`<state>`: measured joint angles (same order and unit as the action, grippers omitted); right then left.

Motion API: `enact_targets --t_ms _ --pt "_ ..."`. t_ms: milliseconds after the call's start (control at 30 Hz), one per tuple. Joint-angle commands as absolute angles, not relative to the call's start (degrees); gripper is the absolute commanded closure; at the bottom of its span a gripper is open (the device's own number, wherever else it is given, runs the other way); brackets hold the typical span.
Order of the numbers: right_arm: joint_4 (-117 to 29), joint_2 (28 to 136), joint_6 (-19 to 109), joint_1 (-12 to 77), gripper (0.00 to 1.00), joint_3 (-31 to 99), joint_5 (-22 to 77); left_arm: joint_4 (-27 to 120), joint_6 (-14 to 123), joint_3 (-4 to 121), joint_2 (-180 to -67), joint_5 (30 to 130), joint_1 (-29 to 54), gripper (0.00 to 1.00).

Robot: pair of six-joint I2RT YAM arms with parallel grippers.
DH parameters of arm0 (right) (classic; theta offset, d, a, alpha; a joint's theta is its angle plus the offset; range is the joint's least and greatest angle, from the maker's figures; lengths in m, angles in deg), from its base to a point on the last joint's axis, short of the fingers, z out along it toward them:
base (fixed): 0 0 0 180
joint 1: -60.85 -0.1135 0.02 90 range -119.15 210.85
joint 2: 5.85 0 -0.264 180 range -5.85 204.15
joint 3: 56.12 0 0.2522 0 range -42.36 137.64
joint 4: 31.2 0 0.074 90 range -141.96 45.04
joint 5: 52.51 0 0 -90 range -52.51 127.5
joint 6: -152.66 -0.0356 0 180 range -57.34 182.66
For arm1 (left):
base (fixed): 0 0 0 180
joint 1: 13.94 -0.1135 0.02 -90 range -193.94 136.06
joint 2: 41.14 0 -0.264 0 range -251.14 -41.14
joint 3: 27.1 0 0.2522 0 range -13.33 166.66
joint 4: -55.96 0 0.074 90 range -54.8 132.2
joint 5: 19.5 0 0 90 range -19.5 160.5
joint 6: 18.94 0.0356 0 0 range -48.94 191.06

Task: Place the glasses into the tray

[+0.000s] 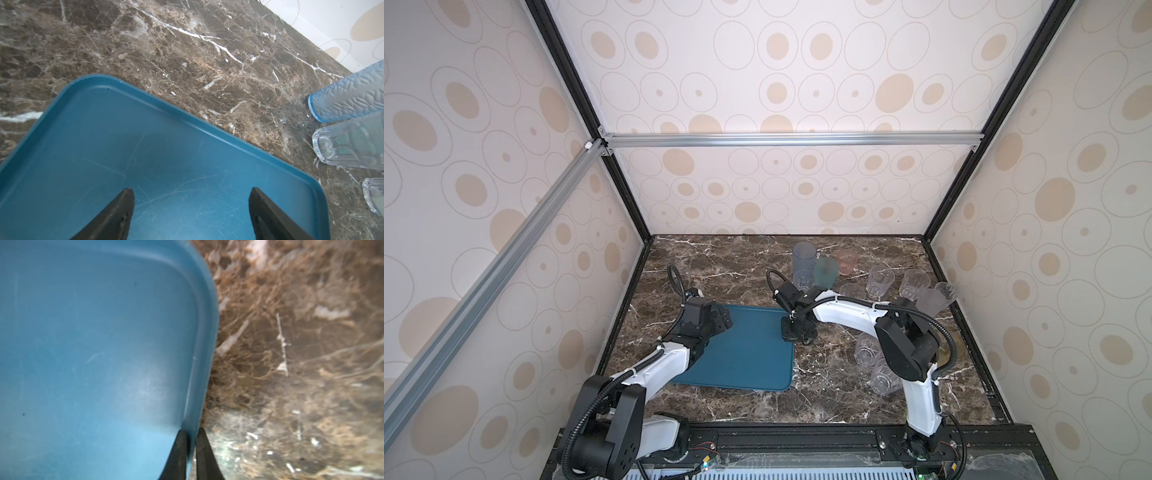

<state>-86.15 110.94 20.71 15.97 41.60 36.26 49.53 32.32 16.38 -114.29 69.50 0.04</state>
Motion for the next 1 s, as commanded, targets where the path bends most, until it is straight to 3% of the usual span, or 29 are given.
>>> enact_targets --t_ms 0,133,333,567,767,967 --pt "-90.71 111.26 25.79 19.53 0.9 42.5 38.88 51.33 32.71 19.93 -115.55 70.03 0.82 0.14" --pt "-93.71 113.03 31.95 21.77 0.9 45.2 37.04 52.48 34.32 21.68 -117.35 72.26 1.35 0.14" --pt "-99.64 116.94 40.15 21.9 0.89 51.07 41.69 53.99 35.54 23.34 -118.44 72.2 2.66 0.15" --pt "-106.95 115.28 42.69 22.3 0.67 60.6 38.37 50.18 42.23 29.45 -118.16 69.11 3.24 0.15" --pt "-110.44 110.35 40.64 27.47 0.6 69.14 35.48 47.33 50.68 36.74 -117.97 67.25 3.7 0.16" --pt "-104.58 104.95 33.18 35.71 0.56 67.66 35.76 55.71 54.86 35.73 -116.95 60.66 9.85 0.17"
